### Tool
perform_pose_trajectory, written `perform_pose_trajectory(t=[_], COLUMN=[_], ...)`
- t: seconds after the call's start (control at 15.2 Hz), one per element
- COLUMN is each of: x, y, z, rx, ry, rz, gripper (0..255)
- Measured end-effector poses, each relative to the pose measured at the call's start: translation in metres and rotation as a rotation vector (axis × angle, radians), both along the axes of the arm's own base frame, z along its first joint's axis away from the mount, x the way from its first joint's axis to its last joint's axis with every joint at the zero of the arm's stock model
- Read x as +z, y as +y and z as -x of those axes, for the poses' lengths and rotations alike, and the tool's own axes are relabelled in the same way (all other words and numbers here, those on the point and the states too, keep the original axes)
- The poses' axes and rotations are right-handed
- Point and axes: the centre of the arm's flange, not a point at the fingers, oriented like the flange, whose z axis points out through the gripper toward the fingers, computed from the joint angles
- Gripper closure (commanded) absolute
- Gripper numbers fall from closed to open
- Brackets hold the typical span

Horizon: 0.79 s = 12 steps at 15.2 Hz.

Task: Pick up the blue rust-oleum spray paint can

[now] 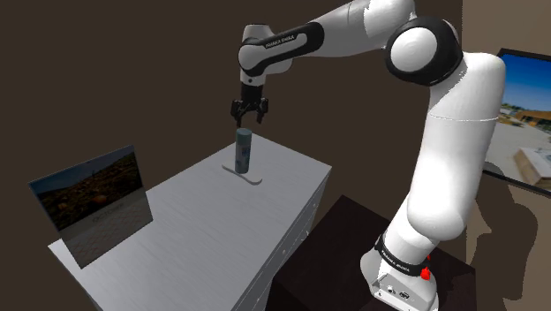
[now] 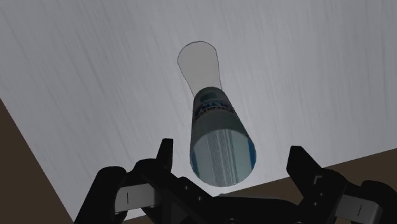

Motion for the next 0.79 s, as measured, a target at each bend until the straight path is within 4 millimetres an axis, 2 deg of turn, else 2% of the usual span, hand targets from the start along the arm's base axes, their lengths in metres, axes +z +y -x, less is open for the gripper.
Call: perform_pose_trajectory(t=[0.2, 0.26, 0.79], x=[-0.024, -0.03, -0.068], y=[-0.006, -0.006, -0.006], z=[-0.035, -0.039, -0.045], rx=[-0.015, -0.017, -0.02], ry=[0.009, 0.012, 0.014], rz=[0.011, 0.013, 0.015], gripper=[0, 0, 0])
